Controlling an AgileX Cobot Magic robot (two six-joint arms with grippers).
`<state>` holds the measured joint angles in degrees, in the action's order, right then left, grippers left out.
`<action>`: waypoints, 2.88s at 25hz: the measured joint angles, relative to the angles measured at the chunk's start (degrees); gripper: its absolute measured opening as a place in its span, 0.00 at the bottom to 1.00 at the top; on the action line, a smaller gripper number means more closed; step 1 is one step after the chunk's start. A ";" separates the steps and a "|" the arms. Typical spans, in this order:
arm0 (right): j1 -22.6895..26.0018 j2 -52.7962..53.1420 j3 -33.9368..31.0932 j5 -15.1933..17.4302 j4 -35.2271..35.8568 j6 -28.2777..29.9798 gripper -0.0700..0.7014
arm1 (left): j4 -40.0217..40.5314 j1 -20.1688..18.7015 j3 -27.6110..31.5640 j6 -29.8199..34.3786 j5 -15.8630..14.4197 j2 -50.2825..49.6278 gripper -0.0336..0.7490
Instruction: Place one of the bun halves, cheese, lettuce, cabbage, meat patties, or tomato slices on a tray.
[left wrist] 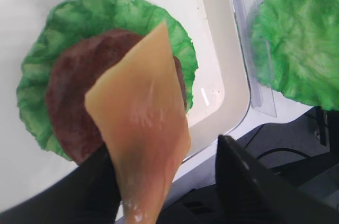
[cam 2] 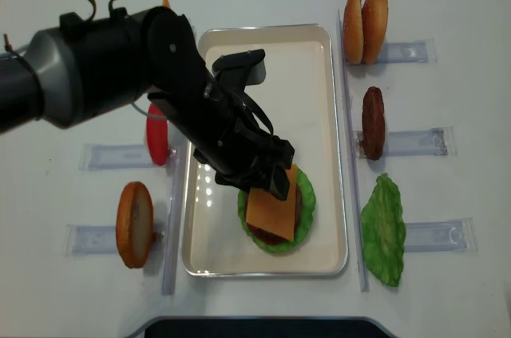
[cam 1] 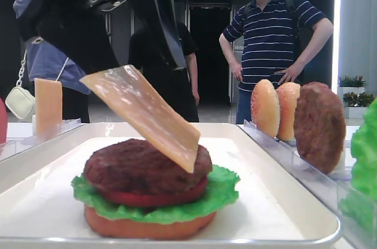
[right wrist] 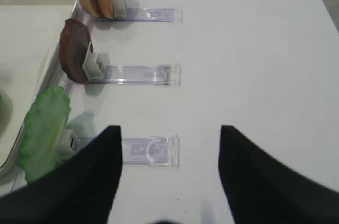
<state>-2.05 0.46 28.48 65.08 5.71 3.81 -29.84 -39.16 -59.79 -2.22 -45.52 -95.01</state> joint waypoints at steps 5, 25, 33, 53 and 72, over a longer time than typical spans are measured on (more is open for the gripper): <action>0.00 0.00 0.00 0.00 0.00 0.00 0.63 | 2.33 0.00 0.00 -2.11 -1.19 1.28 0.63; 0.00 0.00 0.00 0.00 0.00 0.00 0.63 | 8.70 0.00 0.00 -7.27 -5.82 2.76 0.64; 0.00 0.00 0.00 0.00 0.00 0.00 0.63 | 9.88 0.00 0.00 -7.52 -6.31 2.76 0.64; 0.00 0.00 0.00 0.00 0.00 0.00 0.63 | 19.89 0.00 -8.20 -15.33 -15.98 2.76 0.64; 0.00 0.00 0.00 0.00 0.00 0.00 0.63 | 29.47 0.00 -20.14 -20.73 -24.45 2.76 0.64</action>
<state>-2.05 0.46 28.48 65.08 5.71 3.81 -0.38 -39.16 -79.93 -22.95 -69.97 -92.25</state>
